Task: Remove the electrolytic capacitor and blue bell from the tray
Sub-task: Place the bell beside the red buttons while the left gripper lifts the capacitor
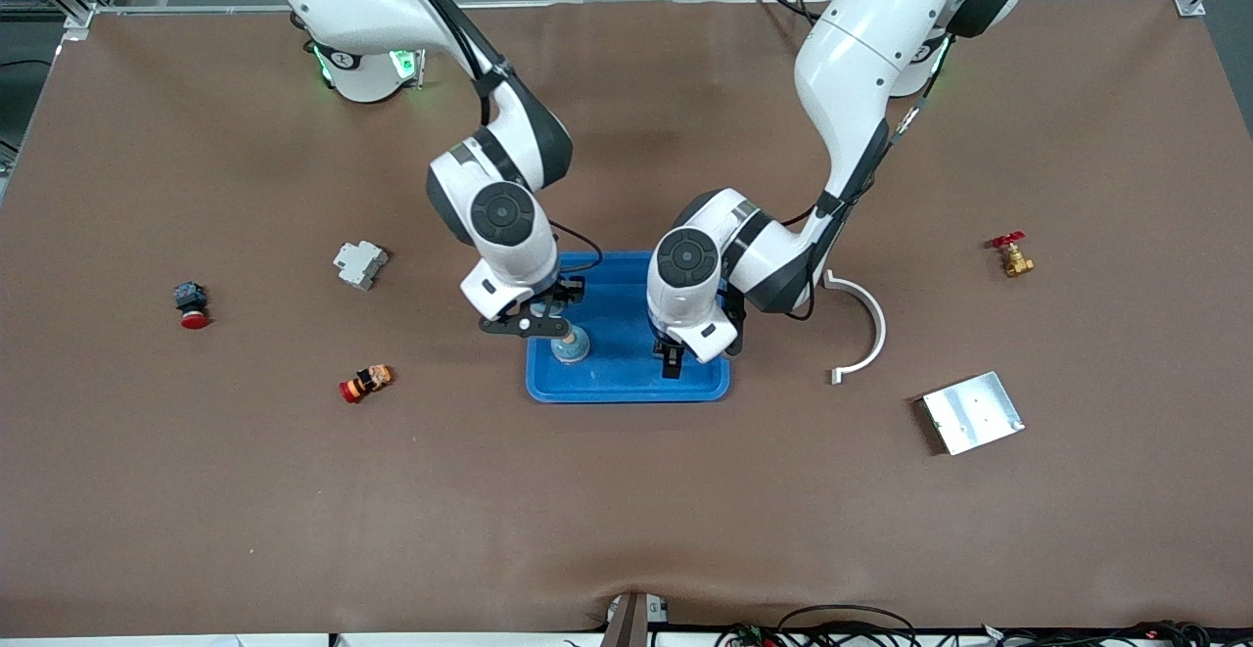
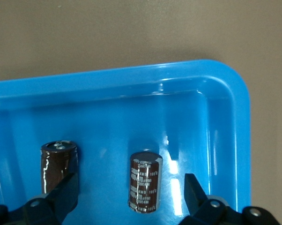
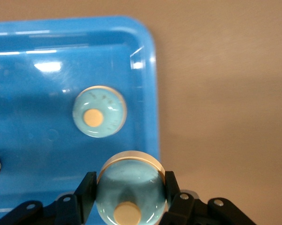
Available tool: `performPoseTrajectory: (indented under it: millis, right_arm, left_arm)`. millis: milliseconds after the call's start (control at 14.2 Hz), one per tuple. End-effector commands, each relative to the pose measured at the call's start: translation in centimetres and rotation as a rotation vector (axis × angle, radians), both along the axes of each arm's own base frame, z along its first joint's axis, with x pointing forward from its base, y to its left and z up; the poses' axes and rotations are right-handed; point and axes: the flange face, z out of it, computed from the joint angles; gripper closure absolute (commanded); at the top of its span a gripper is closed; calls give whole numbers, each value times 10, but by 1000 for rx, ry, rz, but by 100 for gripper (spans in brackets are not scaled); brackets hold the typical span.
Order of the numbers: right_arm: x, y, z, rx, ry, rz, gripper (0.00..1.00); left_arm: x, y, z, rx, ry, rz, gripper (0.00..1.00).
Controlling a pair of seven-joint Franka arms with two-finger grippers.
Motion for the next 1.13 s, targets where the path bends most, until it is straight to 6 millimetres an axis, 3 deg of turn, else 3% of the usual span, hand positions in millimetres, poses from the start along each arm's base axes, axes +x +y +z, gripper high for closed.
performPoseTrajectory:
  millis: [0, 352, 704, 845, 915, 986, 1056]
  right_arm:
    - [18, -56, 26, 4, 52, 44, 83]
    - [34, -204, 39, 19, 113, 119, 87]
    - [37, -393, 36, 84, 130, 252, 87]
    - [27, -457, 28, 95, 132, 300, 89]
    - [17, -488, 15, 98, 112, 316, 89]
    - [3, -505, -4, 95, 88, 332, 89]
    - [-9, -518, -21, 86, 68, 325, 89]
  left_arm:
    - [5, -2, -3, 10, -31, 10, 0]
    - [4, -4, -20, 13, -51, 1, 0]
    - [1, -8, -28, 17, -64, -11, 0]
    - [0, -9, -28, 19, -65, -17, 26]
    - [0, -9, -28, 19, -65, -19, 54]
    - [0, -8, -28, 24, -70, -34, 85]
    - [0, -9, -28, 42, -86, -68, 100]
